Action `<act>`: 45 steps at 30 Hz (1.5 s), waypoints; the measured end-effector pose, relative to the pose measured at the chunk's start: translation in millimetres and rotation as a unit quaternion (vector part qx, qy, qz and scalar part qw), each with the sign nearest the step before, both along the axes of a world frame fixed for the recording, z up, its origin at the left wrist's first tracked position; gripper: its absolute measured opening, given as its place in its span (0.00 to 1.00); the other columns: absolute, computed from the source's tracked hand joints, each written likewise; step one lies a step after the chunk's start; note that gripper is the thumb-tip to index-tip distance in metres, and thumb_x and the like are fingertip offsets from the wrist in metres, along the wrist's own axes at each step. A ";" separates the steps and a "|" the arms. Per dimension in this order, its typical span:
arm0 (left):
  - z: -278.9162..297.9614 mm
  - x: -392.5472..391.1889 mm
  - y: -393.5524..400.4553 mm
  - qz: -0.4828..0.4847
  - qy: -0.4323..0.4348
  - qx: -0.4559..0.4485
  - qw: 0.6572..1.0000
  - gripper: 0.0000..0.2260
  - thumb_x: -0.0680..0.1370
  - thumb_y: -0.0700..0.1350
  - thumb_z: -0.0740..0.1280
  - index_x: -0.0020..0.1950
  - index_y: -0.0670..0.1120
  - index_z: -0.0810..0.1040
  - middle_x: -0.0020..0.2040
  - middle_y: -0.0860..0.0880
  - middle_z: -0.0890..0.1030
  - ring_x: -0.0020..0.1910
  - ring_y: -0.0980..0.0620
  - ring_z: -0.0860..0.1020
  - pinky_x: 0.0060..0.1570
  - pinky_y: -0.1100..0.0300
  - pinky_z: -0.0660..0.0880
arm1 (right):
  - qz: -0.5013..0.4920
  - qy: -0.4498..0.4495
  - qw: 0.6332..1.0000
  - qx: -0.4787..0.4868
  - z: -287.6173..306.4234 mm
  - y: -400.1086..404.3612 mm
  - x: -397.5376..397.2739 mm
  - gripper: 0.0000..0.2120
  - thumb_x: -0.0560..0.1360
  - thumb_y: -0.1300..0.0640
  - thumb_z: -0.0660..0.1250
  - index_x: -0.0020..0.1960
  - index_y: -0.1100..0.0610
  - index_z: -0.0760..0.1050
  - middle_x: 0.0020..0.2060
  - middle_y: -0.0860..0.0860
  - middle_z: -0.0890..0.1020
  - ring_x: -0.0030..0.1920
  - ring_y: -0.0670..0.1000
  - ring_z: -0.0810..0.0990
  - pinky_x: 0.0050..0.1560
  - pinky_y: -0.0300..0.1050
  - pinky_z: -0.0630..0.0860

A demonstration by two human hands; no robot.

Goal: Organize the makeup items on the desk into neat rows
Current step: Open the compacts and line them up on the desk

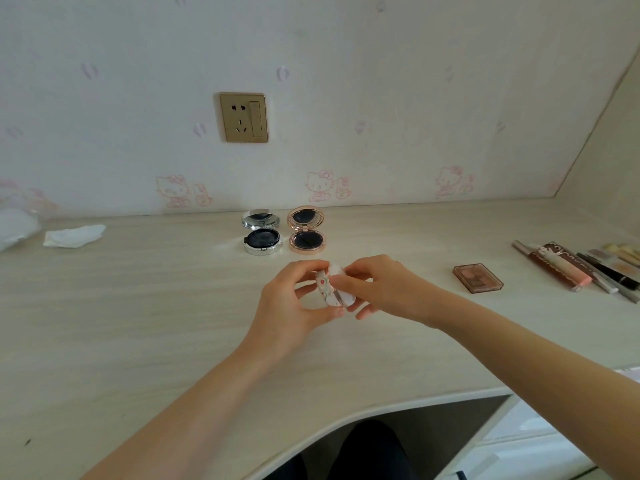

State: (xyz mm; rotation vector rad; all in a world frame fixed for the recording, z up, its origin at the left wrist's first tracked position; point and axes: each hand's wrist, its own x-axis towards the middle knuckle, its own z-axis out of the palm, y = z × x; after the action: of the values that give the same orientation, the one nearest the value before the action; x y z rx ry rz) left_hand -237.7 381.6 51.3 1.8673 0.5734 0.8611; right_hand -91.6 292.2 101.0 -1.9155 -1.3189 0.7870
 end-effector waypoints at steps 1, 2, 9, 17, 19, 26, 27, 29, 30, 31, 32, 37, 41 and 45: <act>1.0 -1.1 -0.7 -0.005 0.003 -0.004 1.000 0.29 0.62 0.40 0.81 0.60 0.50 0.77 0.55 0.54 0.80 0.57 0.58 0.78 0.58 0.62 0.76 | 0.000 0.014 1.000 0.002 -1.1 -0.3 0.5 0.17 0.77 0.46 0.64 0.54 0.58 0.80 0.45 0.51 0.84 0.43 0.49 0.84 0.46 0.47 0.83; 2.4 -2.2 -1.1 -0.009 0.004 -0.015 1.000 0.29 0.62 0.41 0.81 0.61 0.51 0.76 0.56 0.55 0.80 0.57 0.58 0.78 0.57 0.62 0.76 | -0.002 0.031 1.000 0.008 -2.7 -0.8 1.4 0.17 0.77 0.46 0.64 0.54 0.58 0.80 0.45 0.51 0.84 0.43 0.49 0.85 0.47 0.47 0.82; 11.9 -7.3 1.8 -0.011 -0.037 -0.320 0.947 0.13 0.77 0.46 0.68 0.60 0.45 0.78 0.57 0.44 0.82 0.52 0.46 0.82 0.54 0.54 0.79 | -0.004 0.068 0.994 0.083 -8.1 -5.5 1.5 0.18 0.76 0.56 0.67 0.66 0.57 0.73 0.57 0.46 0.79 0.49 0.46 0.83 0.51 0.43 0.81; 17.1 -5.0 -1.1 -0.072 -0.080 -0.439 0.892 0.14 0.79 0.43 0.65 0.60 0.35 0.77 0.55 0.38 0.82 0.54 0.41 0.81 0.54 0.52 0.79 | 0.032 0.017 0.997 0.069 -4.2 -5.5 3.5 0.22 0.75 0.56 0.68 0.68 0.54 0.70 0.60 0.45 0.77 0.52 0.46 0.82 0.52 0.48 0.81; 16.6 -3.5 -1.6 -0.067 -0.089 -0.443 0.890 0.14 0.77 0.41 0.67 0.60 0.36 0.77 0.55 0.37 0.82 0.53 0.41 0.82 0.53 0.52 0.80 | 0.033 0.035 0.997 0.055 -0.8 -6.9 5.0 0.21 0.76 0.53 0.67 0.68 0.51 0.70 0.60 0.43 0.76 0.53 0.44 0.82 0.51 0.46 0.81; 15.8 -1.3 -2.2 -0.082 -0.088 -0.421 0.899 0.17 0.73 0.36 0.69 0.61 0.40 0.76 0.54 0.41 0.83 0.54 0.42 0.82 0.55 0.53 0.79 | -0.021 0.027 0.998 0.048 1.3 -4.2 10.3 0.26 0.74 0.46 0.68 0.68 0.56 0.71 0.55 0.46 0.79 0.48 0.47 0.84 0.48 0.44 0.82; 15.9 -1.9 -2.2 -0.087 -0.088 -0.420 0.899 0.18 0.72 0.36 0.69 0.61 0.40 0.76 0.54 0.41 0.83 0.54 0.42 0.81 0.56 0.52 0.78 | -0.011 0.019 0.998 0.055 1.0 -4.4 10.7 0.23 0.74 0.46 0.69 0.66 0.55 0.74 0.54 0.44 0.80 0.47 0.46 0.84 0.49 0.45 0.82; 16.1 -2.9 -1.1 -0.094 -0.089 -0.422 0.898 0.20 0.70 0.37 0.70 0.62 0.40 0.76 0.56 0.41 0.83 0.56 0.42 0.81 0.59 0.51 0.76 | 0.006 0.014 0.998 0.069 0.8 -6.1 10.5 0.17 0.74 0.48 0.69 0.61 0.51 0.77 0.52 0.42 0.81 0.46 0.45 0.84 0.51 0.46 0.81; 16.4 -3.1 0.0 -0.095 -0.088 -0.426 0.895 0.20 0.70 0.39 0.70 0.62 0.39 0.76 0.56 0.41 0.82 0.56 0.42 0.81 0.60 0.50 0.76 | 0.009 0.009 0.997 0.074 0.4 -6.6 10.5 0.16 0.74 0.48 0.69 0.60 0.50 0.77 0.52 0.42 0.81 0.46 0.45 0.84 0.51 0.47 0.81; 16.6 -3.0 1.4 -0.096 -0.087 -0.434 0.891 0.21 0.71 0.41 0.70 0.63 0.39 0.76 0.57 0.40 0.82 0.57 0.42 0.80 0.61 0.49 0.75 | 0.010 -0.004 0.997 0.077 0.2 -7.3 10.1 0.16 0.73 0.48 0.70 0.60 0.48 0.77 0.53 0.41 0.81 0.47 0.43 0.84 0.52 0.45 0.81; 17.1 -2.4 2.6 -0.096 -0.084 -0.446 0.886 0.21 0.72 0.44 0.70 0.63 0.38 0.76 0.58 0.40 0.81 0.57 0.41 0.80 0.61 0.49 0.75 | 0.012 -0.027 0.996 0.081 0.3 -7.7 9.4 0.18 0.72 0.48 0.70 0.61 0.47 0.76 0.55 0.40 0.80 0.49 0.42 0.82 0.53 0.43 0.80; 18.0 -1.7 3.4 -0.100 -0.046 -0.493 0.863 0.18 0.74 0.49 0.68 0.57 0.38 0.79 0.55 0.38 0.82 0.52 0.43 0.82 0.57 0.50 0.78 | 0.056 -0.071 0.988 0.122 -3.8 -10.0 3.9 0.25 0.70 0.56 0.74 0.65 0.49 0.73 0.58 0.43 0.75 0.57 0.43 0.77 0.55 0.38 0.78; 14.5 -2.6 2.0 -0.096 -0.062 -0.489 0.865 0.20 0.73 0.46 0.69 0.61 0.35 0.76 0.56 0.37 0.81 0.53 0.43 0.81 0.54 0.51 0.79 | 0.088 -0.130 0.979 0.129 -7.9 -10.3 2.7 0.26 0.71 0.55 0.73 0.67 0.49 0.71 0.61 0.44 0.73 0.59 0.42 0.75 0.58 0.38 0.76; 11.1 -1.5 -1.1 -0.069 -0.085 -0.485 0.868 0.23 0.69 0.43 0.72 0.61 0.36 0.76 0.55 0.37 0.82 0.49 0.43 0.82 0.51 0.53 0.80 | 0.058 -0.183 0.975 0.109 -9.7 -9.5 -2.4 0.32 0.69 0.43 0.72 0.69 0.47 0.66 0.62 0.41 0.72 0.58 0.41 0.74 0.58 0.41 0.76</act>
State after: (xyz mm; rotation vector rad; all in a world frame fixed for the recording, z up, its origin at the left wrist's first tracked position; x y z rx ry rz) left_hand -239.3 380.5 62.4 0.8832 0.5961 0.4746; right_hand -94.0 282.7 91.3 -1.8745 -1.6759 0.3297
